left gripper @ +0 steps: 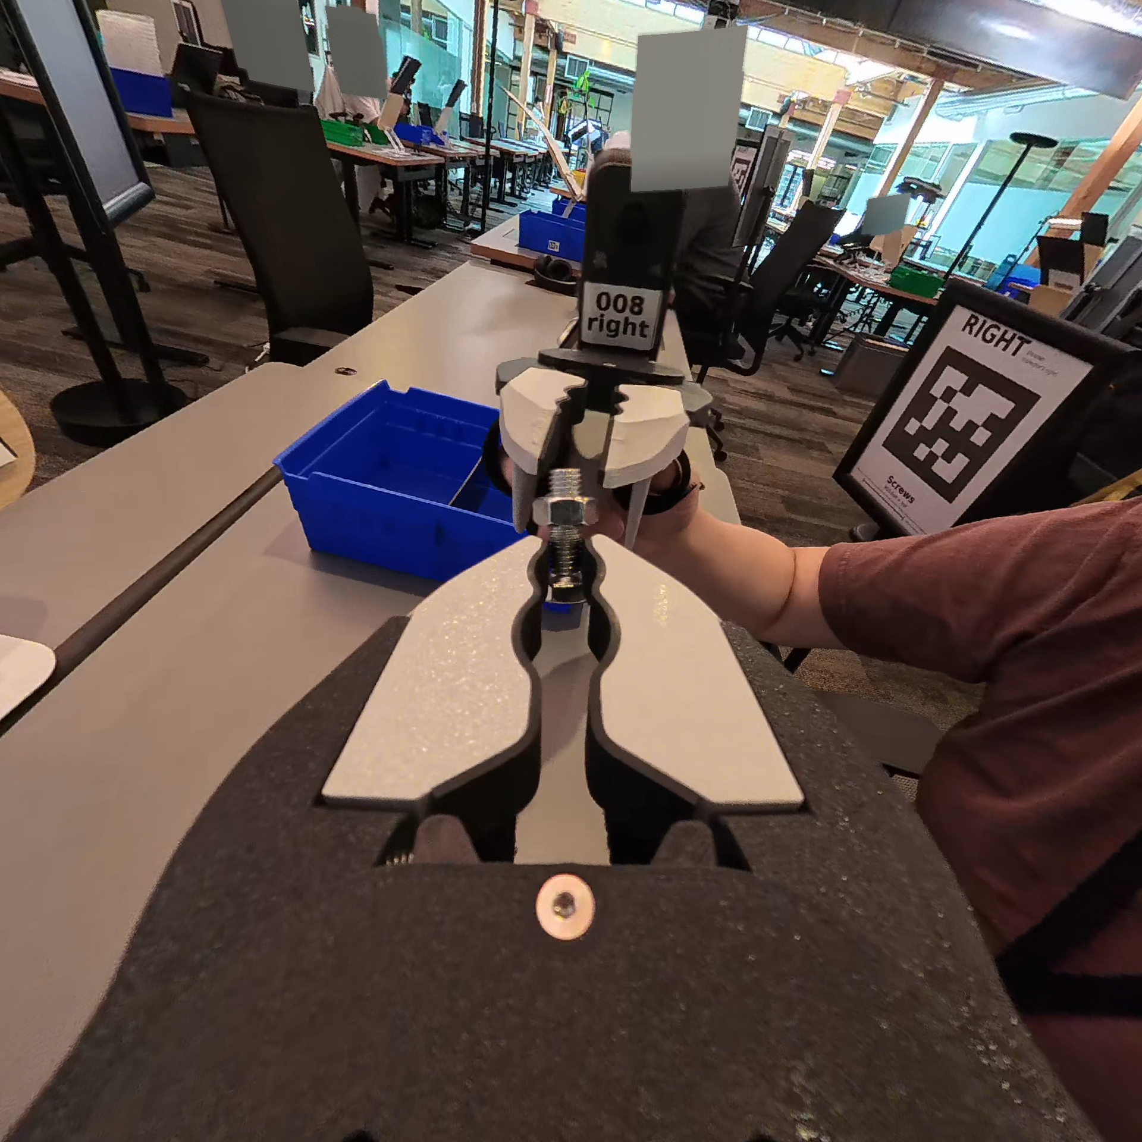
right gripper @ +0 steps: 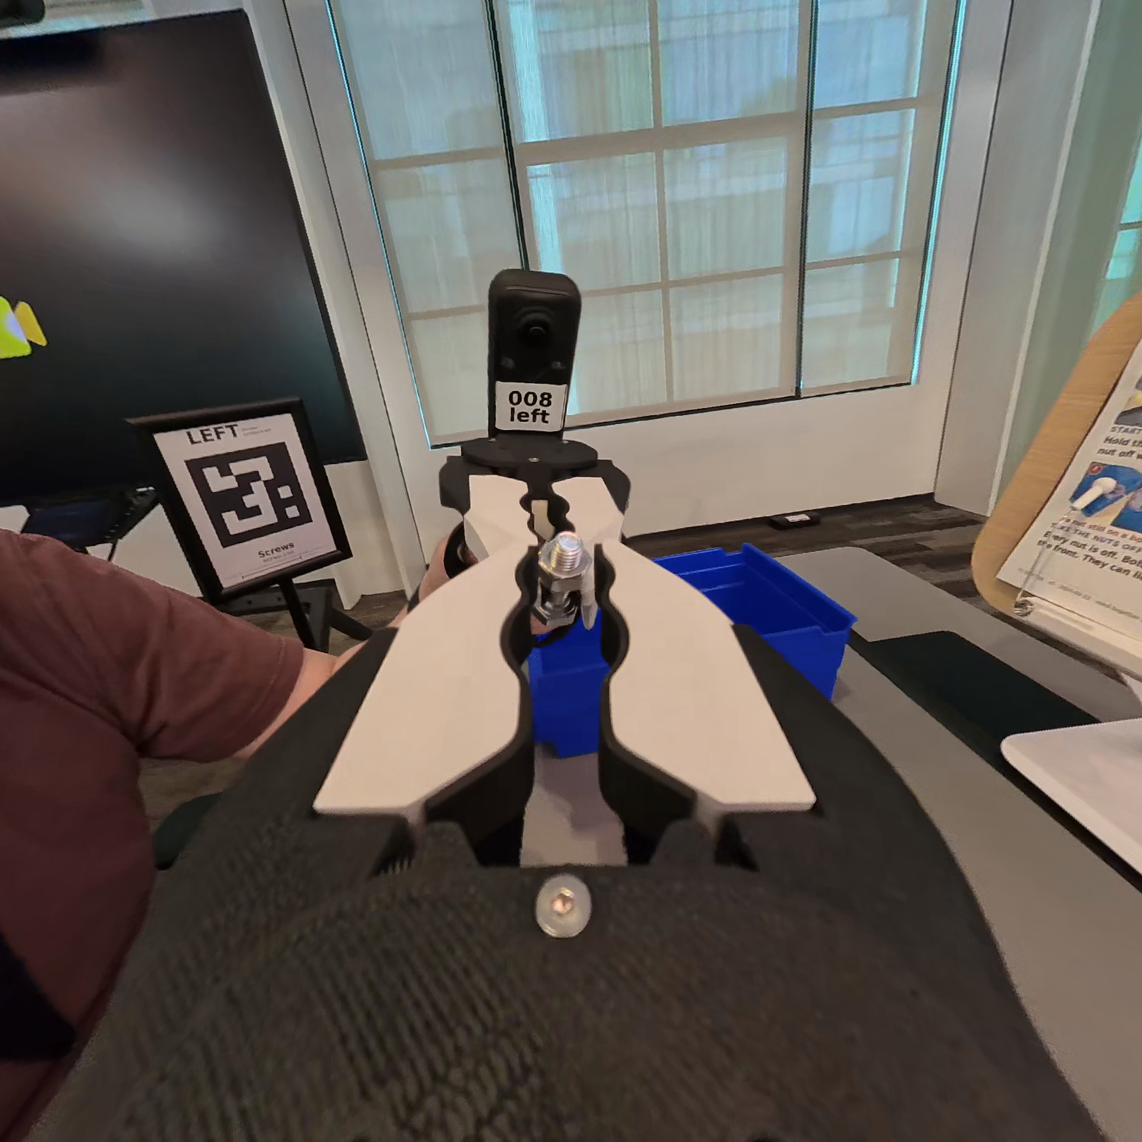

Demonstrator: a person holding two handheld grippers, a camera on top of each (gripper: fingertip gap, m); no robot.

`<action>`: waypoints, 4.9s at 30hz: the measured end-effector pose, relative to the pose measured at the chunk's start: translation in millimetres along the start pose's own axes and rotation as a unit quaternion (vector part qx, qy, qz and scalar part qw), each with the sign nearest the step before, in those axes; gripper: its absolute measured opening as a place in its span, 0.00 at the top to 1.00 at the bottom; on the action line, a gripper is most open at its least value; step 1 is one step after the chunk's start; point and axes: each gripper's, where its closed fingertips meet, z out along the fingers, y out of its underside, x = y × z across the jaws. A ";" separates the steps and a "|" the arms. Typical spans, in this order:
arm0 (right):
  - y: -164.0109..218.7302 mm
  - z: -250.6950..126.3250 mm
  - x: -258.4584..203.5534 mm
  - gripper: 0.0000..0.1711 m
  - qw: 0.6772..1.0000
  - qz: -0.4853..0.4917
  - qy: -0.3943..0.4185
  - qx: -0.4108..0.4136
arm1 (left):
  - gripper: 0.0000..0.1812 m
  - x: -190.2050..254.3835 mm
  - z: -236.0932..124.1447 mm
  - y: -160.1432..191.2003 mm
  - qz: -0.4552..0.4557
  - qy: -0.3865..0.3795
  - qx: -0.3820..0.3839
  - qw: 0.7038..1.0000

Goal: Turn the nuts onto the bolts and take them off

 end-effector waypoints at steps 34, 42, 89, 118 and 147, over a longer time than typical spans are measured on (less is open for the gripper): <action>14.3 -3.4 -49.8 0.94 0.985 -0.084 -0.137 -0.062 | 0.88 45.6 30.0 37.8 0.116 0.096 -0.057 0.987; 13.8 -4.1 -48.5 0.94 0.986 -0.073 -0.142 -0.056 | 0.91 41.3 32.2 36.0 0.131 0.078 -0.047 0.987; 5.4 -8.0 -25.4 0.80 0.991 -0.105 -0.055 -0.057 | 0.92 17.6 34.6 32.0 0.121 -0.015 -0.052 0.991; 9.2 -3.2 -40.0 0.84 0.991 -0.056 -0.108 -0.056 | 0.92 31.9 34.8 26.8 0.103 0.027 -0.035 0.994; 8.6 -4.6 -35.4 0.83 0.992 -0.019 -0.112 -0.053 | 0.92 40.3 36.0 25.4 0.087 0.052 -0.030 0.994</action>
